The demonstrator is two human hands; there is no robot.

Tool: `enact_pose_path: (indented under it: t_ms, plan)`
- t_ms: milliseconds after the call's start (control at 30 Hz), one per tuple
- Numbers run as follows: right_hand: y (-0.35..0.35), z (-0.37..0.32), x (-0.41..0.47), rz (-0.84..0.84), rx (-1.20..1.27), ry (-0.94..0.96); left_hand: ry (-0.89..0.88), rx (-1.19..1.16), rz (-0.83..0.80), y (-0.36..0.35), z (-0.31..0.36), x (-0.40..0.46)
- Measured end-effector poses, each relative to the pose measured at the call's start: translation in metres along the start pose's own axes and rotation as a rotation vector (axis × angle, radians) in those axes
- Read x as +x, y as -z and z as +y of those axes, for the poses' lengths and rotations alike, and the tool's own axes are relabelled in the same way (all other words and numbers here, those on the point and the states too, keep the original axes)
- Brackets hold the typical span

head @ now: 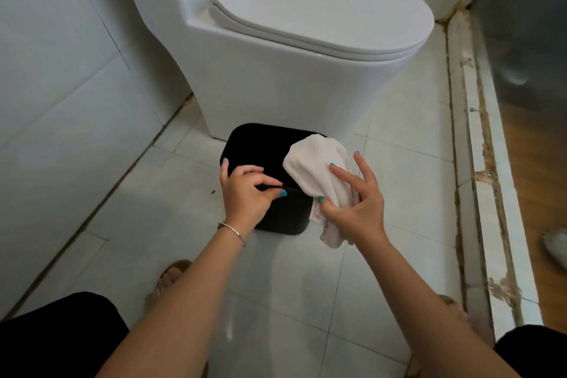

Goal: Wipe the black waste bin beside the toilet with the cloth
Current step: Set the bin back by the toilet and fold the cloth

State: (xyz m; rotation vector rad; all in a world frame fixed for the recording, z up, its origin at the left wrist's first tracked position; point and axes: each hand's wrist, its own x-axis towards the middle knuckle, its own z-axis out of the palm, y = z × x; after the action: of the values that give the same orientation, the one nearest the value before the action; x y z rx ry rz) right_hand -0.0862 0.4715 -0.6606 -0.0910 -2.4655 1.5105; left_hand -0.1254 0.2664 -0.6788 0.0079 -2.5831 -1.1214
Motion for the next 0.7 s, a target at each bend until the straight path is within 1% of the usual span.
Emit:
enact_pose_path:
  t_ms: [167, 267, 533, 700]
  plan:
    - [-0.001, 0.006, -0.019, 0.010, 0.005, 0.017, -0.015, -0.006, 0.054, -0.005, -0.001, -0.029]
    - [-0.001, 0.007, -0.028, 0.017, 0.010, -0.011, -0.020, 0.000, 0.069, -0.008, -0.004, -0.037]
    - [-0.010, 0.003, -0.003, -0.004, 0.004, -0.105, 0.009, 0.010, 0.011, -0.012, -0.004, -0.002]
    - [-0.011, 0.007, 0.021, -0.037, -0.022, -0.136, -0.017, 0.017, -0.014, -0.020, -0.006, 0.022]
